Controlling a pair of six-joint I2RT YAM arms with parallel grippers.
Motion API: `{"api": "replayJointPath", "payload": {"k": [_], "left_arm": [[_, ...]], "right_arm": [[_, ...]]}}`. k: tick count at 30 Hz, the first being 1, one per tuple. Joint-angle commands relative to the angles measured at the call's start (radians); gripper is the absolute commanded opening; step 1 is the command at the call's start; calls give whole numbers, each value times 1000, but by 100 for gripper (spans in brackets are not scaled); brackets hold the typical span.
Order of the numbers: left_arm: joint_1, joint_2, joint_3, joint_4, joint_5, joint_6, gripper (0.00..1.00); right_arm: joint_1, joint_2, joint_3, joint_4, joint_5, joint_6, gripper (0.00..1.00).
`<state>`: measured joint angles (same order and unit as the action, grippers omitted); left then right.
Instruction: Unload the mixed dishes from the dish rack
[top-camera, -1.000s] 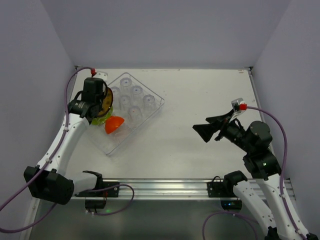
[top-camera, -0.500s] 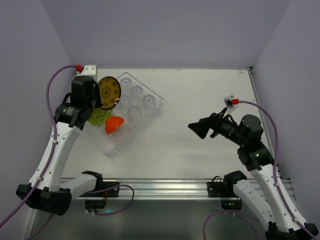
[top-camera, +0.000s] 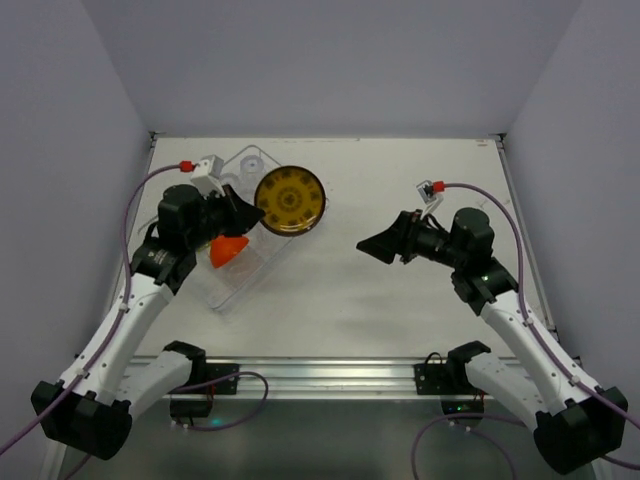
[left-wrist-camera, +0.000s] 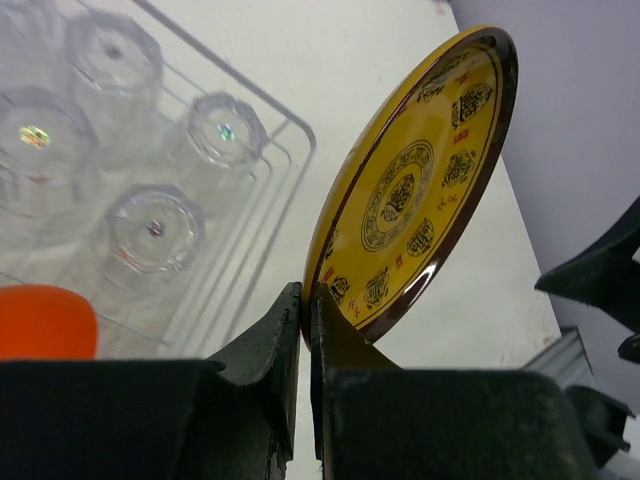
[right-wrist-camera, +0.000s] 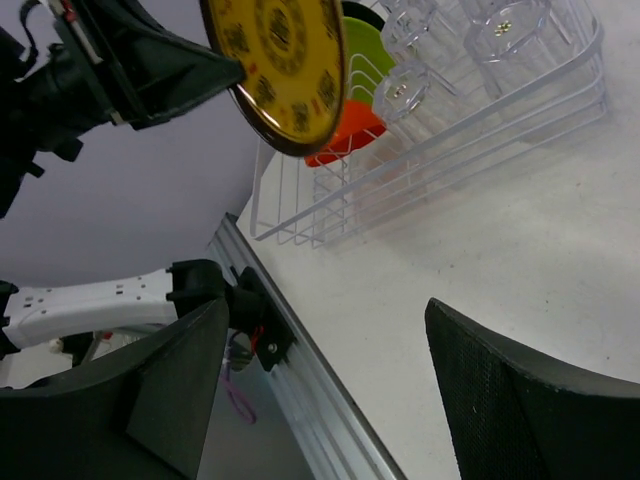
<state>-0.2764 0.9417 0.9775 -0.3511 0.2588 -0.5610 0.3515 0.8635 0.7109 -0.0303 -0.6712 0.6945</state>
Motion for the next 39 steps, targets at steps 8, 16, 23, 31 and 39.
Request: {"api": "replayJointPath", "payload": {"k": [8, 16, 23, 31, 39], "left_arm": [[-237, 117, -209, 399, 114, -241, 0], [-303, 221, -237, 455, 160, -232, 0], [-305, 241, -227, 442, 180, -201, 0], [-305, 229, -218, 437, 195, -156, 0], [-305, 149, -60, 172, -62, 53, 100]], "right_arm": [[40, 114, 50, -6, 203, -107, 75], [40, 121, 10, 15, 144, -207, 53], [40, 115, -21, 82, 150, -208, 42], [40, 115, -50, 135, 186, -170, 0], [38, 22, -137, 224, 292, -18, 0]]}}
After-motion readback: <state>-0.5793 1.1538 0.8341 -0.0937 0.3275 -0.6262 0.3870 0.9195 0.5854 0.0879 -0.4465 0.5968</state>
